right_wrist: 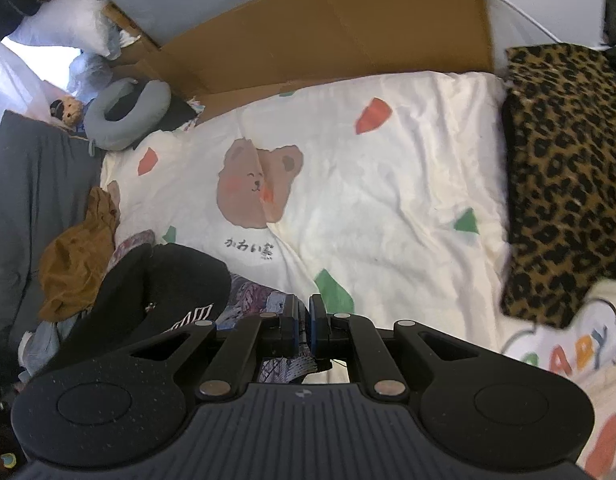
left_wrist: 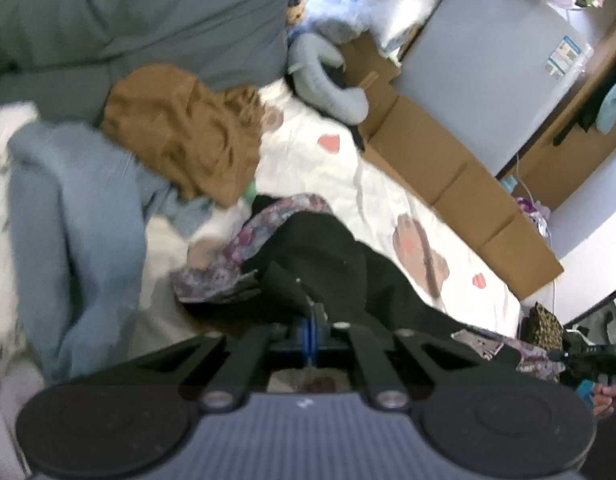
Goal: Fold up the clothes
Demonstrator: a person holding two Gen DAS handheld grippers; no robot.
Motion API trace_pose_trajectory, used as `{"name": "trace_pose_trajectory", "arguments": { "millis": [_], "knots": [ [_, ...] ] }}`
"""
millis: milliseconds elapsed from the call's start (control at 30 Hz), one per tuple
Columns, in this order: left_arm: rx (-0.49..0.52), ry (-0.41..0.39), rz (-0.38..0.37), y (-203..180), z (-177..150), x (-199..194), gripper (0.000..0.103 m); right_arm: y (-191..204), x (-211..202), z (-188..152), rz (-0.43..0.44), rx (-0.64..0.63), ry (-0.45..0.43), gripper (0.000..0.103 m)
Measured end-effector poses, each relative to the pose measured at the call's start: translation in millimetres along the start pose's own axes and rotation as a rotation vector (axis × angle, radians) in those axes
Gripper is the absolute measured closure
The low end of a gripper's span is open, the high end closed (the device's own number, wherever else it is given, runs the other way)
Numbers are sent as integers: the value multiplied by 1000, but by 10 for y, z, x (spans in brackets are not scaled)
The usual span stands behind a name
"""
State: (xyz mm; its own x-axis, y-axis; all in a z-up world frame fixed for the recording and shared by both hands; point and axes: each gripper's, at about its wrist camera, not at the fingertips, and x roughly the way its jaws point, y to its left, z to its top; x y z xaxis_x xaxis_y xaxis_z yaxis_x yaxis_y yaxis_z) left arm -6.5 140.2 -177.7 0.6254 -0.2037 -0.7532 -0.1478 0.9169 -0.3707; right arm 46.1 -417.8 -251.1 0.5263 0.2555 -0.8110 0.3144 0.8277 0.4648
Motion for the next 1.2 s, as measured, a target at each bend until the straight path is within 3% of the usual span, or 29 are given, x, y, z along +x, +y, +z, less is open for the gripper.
{"name": "trace_pose_trajectory", "arguments": {
  "millis": [300, 633, 733, 867, 1000, 1200],
  "knots": [
    [-22, 64, -36, 21, -379, -139, 102, -138, -320, -298, -59, 53, 0, 100],
    [-37, 189, 1, 149, -751, -95, 101, -416, -438, -682, -85, 88, 21, 99],
    [-42, 258, 49, 202, -769, -42, 90, -464, -413, -795, -79, 97, 44, 96],
    [2, 257, 67, 188, -647, -41, 82, -518, -429, -809, -78, 95, 25, 79],
    [2, 221, 77, 198, -491, 25, 68, -531, -365, -730, -71, 71, 16, 78],
    [27, 181, 84, 149, -189, 273, 58, -461, -99, -597, -34, 42, 28, 78]
  ]
}}
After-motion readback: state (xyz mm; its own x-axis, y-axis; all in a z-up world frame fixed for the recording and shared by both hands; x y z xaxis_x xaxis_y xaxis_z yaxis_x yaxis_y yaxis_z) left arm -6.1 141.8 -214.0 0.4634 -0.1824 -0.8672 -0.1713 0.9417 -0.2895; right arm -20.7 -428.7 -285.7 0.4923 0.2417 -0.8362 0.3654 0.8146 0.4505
